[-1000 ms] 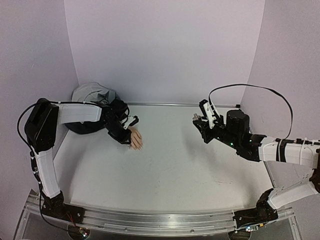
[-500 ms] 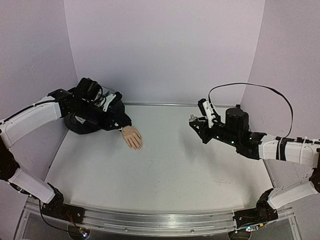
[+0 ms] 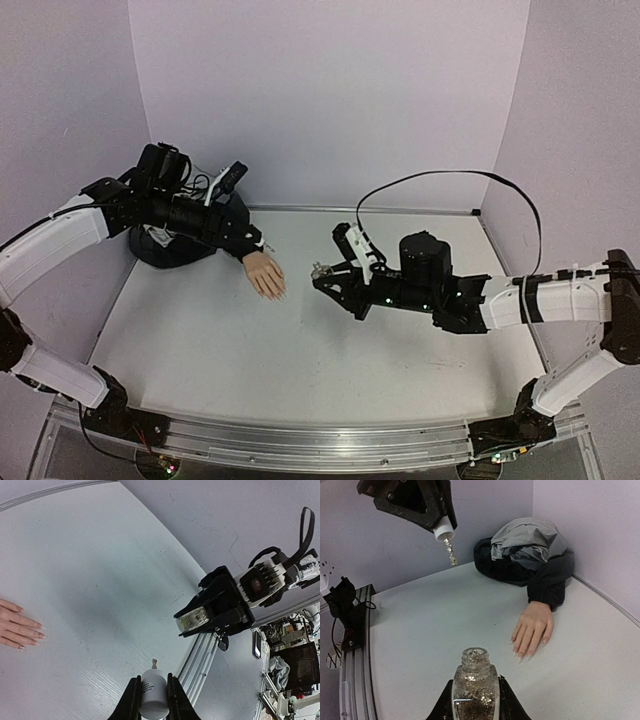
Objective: Paint the nails
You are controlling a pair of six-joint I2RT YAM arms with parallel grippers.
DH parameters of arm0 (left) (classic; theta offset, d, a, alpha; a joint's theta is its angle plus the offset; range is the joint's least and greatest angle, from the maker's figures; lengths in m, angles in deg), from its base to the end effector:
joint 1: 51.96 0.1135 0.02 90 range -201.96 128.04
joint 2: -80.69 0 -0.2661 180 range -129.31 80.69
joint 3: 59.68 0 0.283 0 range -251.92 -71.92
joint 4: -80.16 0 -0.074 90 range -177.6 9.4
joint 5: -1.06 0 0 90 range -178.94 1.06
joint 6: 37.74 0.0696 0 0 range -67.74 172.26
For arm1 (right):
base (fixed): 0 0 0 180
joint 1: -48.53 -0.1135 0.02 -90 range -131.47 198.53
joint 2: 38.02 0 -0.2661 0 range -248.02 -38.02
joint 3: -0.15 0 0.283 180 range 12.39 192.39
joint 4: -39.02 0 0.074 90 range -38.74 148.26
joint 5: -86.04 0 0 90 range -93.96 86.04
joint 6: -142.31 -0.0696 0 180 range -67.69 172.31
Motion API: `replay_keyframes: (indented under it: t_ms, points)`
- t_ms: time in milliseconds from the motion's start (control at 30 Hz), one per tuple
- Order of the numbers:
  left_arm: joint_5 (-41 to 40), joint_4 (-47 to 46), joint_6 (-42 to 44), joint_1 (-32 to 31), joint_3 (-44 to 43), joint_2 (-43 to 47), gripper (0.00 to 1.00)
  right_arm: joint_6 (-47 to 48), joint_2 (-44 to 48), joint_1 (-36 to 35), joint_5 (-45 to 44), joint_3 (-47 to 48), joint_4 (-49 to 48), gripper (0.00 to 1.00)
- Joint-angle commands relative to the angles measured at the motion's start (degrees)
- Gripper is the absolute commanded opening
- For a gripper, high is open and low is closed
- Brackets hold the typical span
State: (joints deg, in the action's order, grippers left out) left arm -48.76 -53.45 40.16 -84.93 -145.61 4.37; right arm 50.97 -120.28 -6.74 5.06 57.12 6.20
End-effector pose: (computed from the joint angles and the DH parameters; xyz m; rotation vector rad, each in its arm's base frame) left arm 0.2591 -0.2216 0.3431 0.8173 2.1494 -1.1984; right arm 0.2084 0.3198 0.2750 -0.8013 1.2770 0.9166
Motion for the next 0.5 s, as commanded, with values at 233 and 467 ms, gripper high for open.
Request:
replay_keyframes:
  t_ms: [233,467]
  points:
    - [8.13,-4.82,-1.28,-1.81,1.05,5.20,0.00,0.59,-8.00,-6.04,1.23,9.96,-8.75,0.00]
    - [8.06,-2.89,0.59,-3.56,-0.03,3.46,0.00,3.07,-9.33,-6.17,-2.21,10.93,-9.35,0.00]
